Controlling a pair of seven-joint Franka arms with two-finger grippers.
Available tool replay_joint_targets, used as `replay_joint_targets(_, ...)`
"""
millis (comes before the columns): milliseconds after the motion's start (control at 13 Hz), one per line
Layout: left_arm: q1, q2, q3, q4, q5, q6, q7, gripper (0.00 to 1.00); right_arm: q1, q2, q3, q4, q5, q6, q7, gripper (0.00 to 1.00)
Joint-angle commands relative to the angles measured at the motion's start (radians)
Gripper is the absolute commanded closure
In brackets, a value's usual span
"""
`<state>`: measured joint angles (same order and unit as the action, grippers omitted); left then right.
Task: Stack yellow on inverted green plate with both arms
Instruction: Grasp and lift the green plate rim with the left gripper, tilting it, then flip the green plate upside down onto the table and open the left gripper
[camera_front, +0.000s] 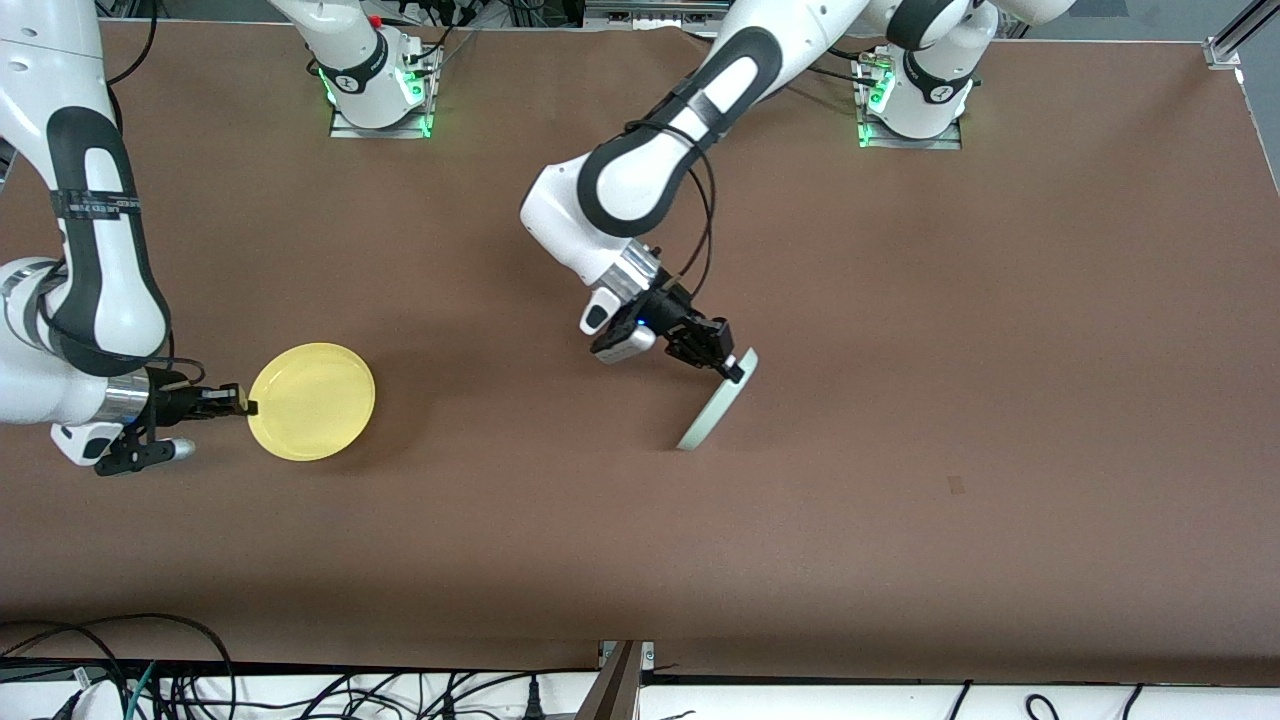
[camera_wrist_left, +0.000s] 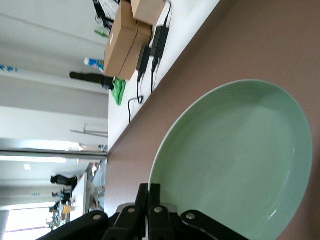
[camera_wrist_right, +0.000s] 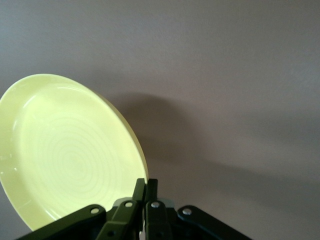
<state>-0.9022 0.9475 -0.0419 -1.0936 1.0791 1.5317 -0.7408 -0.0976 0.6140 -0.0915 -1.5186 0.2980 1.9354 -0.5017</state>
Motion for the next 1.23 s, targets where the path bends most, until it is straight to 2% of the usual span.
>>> replay_joint_targets(0,-0.056,0.068,0.017,0.069,0.085,-0.007,0.001,1.00,-0.023,-0.003,0.004,0.047,0.010,-0.084,-0.026,1.00)
replay_joint_targets(692,-0.153,0.123,0.017,0.060,0.168,-0.016,-0.005,1.00,-0.065,-0.020,-0.004,0.236,0.015,-0.410,-0.023,1.00)
replay_joint_targets(1000,-0.196,0.125,0.017,0.055,0.168,-0.033,-0.003,1.00,-0.066,-0.078,0.001,0.247,0.015,-0.458,-0.014,1.00)
replay_joint_targets(1077,-0.210,0.125,0.017,0.047,0.168,-0.031,-0.003,0.91,-0.065,-0.089,0.001,0.247,0.015,-0.475,-0.008,1.00)
replay_joint_targets(1154,-0.219,0.125,0.017,0.040,0.168,-0.031,-0.003,0.73,-0.063,-0.103,0.003,0.247,0.015,-0.478,-0.006,1.00)
